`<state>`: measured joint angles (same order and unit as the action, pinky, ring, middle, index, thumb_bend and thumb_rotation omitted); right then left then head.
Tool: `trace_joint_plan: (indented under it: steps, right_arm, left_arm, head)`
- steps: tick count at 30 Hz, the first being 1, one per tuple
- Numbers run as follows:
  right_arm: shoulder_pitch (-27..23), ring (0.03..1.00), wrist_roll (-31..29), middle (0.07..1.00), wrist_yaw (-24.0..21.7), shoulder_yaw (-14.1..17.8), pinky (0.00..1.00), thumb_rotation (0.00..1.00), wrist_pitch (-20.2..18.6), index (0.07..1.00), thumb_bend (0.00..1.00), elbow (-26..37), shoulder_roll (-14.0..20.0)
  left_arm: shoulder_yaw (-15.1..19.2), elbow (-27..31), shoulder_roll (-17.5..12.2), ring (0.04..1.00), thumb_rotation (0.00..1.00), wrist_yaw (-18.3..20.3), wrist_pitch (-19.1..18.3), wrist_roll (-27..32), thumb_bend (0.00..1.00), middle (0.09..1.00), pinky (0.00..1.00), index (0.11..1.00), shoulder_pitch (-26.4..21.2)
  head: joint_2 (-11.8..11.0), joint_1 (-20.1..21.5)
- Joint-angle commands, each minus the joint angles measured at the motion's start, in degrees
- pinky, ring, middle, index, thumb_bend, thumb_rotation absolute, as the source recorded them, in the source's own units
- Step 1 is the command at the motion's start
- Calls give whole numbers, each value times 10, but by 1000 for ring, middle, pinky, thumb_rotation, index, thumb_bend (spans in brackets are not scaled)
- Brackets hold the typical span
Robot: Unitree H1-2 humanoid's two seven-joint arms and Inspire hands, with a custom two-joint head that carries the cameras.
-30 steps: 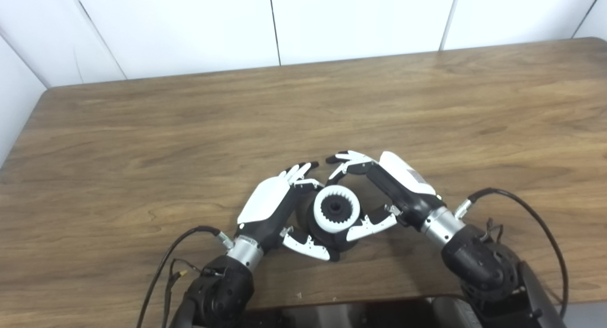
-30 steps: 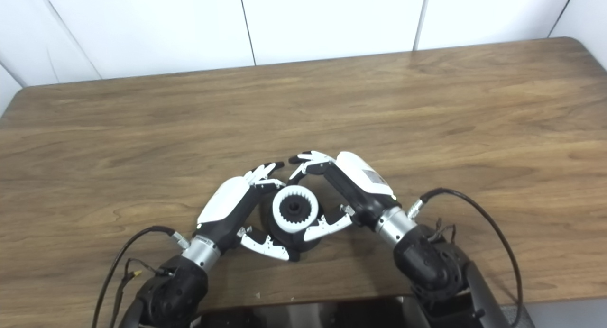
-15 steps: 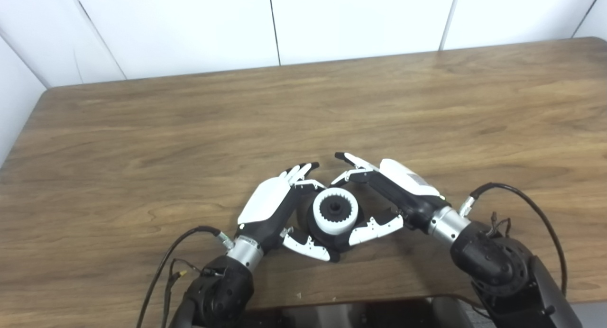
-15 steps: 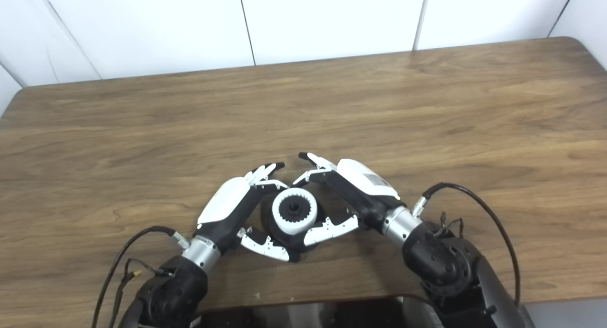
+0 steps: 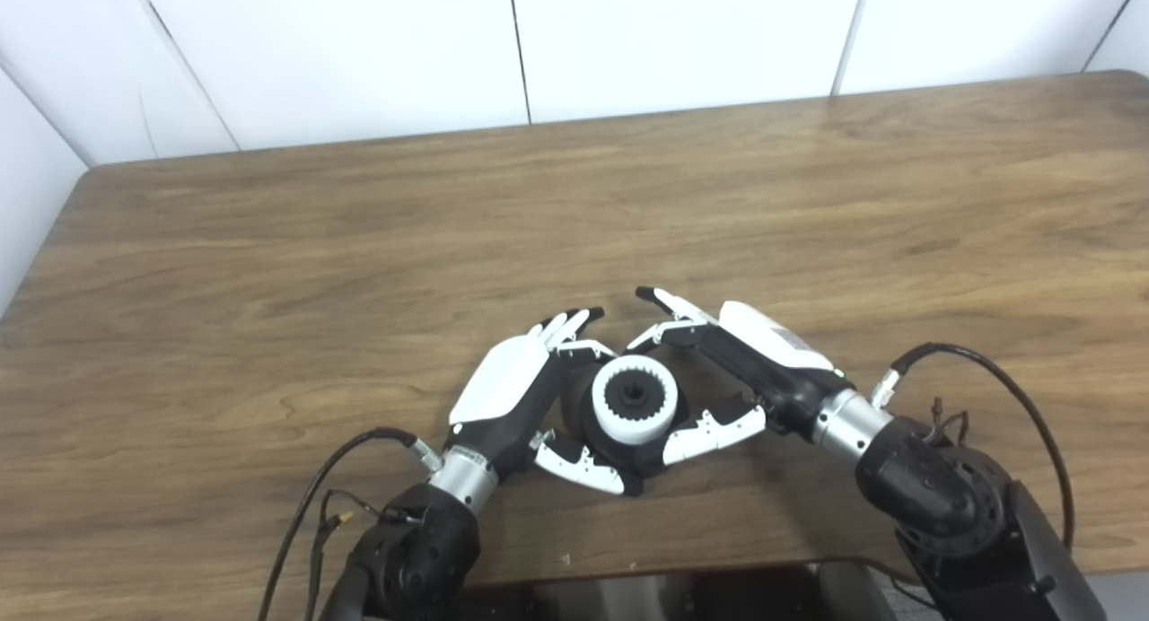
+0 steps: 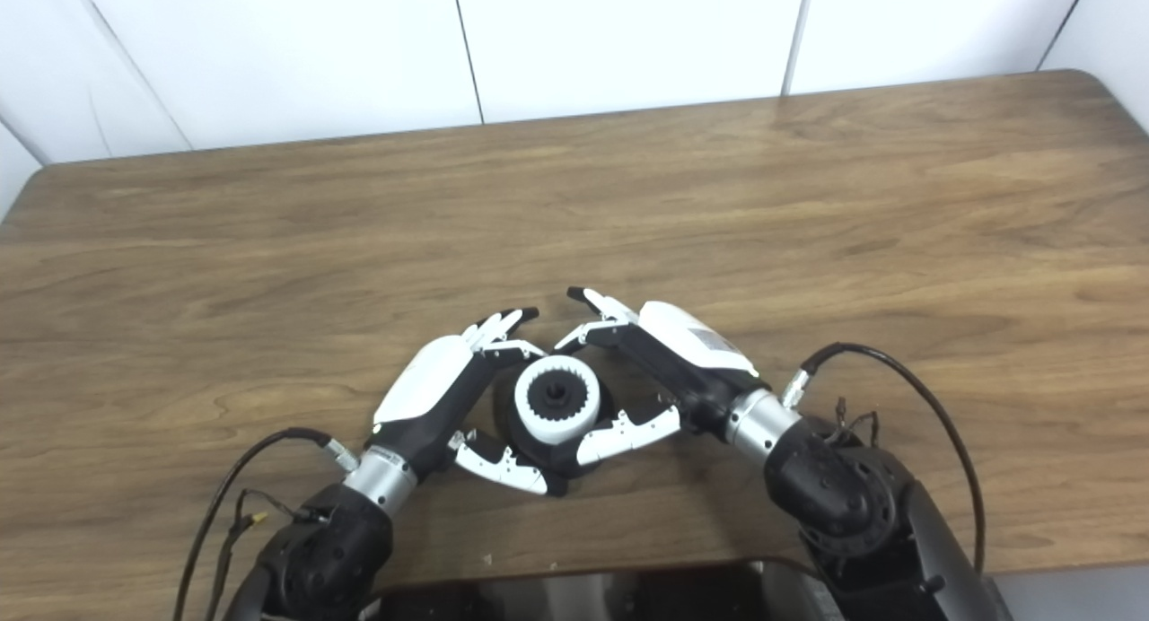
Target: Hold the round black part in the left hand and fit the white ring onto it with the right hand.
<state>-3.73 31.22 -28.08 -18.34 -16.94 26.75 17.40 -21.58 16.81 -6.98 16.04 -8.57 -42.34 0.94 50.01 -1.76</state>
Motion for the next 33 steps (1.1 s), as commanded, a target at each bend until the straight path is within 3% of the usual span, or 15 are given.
trace_joint_plan:
  steps: [1,19,33]
  right_arm:
    - [-4,1000,-2,1000,-1,7,932,550,-4,1000,1000,7,10]
    - [14,1000,-29,1000,-2,39,914,466,-13,1000,1000,20,43]
    - [31,997,-36,1000,4,54,877,439,-10,1000,1000,19,52]
  left_arm:
    - [2,18,-1,1000,272,-9,11,3,980,982,1000,578,-18]
    - [4,18,-4,1000,303,-9,11,7,982,985,1000,575,-19]
    - [7,22,-7,1000,271,-8,10,10,982,979,1000,576,-18]
  head:
    - [-1,0]
    - [7,1]
    - [11,5]
